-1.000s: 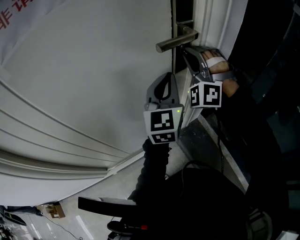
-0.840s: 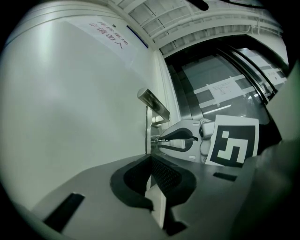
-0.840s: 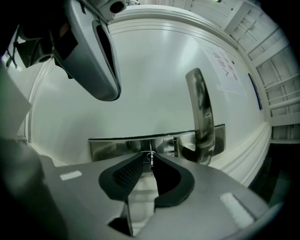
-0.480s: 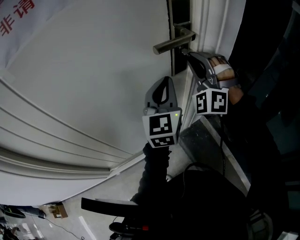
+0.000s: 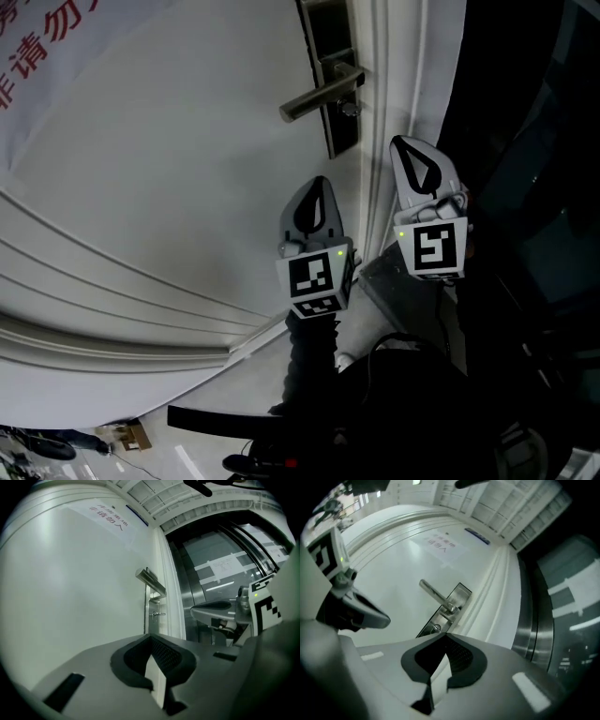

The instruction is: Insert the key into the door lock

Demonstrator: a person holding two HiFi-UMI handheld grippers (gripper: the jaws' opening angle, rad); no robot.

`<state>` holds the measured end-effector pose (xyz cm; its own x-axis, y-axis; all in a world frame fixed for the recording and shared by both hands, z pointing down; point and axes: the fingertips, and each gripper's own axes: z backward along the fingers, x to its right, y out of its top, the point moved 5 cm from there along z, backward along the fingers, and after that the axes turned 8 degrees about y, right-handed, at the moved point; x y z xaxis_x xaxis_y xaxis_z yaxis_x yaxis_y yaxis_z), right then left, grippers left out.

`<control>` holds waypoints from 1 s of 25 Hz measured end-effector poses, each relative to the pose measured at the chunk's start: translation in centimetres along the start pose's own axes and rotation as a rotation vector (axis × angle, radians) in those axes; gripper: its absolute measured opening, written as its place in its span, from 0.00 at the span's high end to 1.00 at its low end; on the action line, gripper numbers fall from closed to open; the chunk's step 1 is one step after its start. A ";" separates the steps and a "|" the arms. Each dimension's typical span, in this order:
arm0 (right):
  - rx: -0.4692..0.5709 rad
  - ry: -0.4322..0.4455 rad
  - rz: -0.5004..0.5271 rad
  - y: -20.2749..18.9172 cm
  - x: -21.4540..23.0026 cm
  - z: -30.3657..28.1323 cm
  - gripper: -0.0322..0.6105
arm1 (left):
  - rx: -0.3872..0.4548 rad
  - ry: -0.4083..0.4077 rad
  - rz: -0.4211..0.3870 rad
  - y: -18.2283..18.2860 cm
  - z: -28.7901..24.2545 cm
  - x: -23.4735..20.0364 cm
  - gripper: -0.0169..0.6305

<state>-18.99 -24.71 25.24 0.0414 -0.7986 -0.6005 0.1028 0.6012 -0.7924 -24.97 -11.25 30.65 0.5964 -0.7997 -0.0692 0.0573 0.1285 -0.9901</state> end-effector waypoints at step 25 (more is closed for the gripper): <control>-0.005 0.039 -0.462 -3.3 -2.2 4.2 0.95 | -0.045 0.001 -0.040 -1.9 2.5 1.1 0.97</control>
<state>-15.26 -25.03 29.64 -0.0447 -0.9811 -0.1882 0.0973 0.1832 -0.9782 -22.45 -10.95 32.80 0.5936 -0.8042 -0.0296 0.0450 0.0699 -0.9965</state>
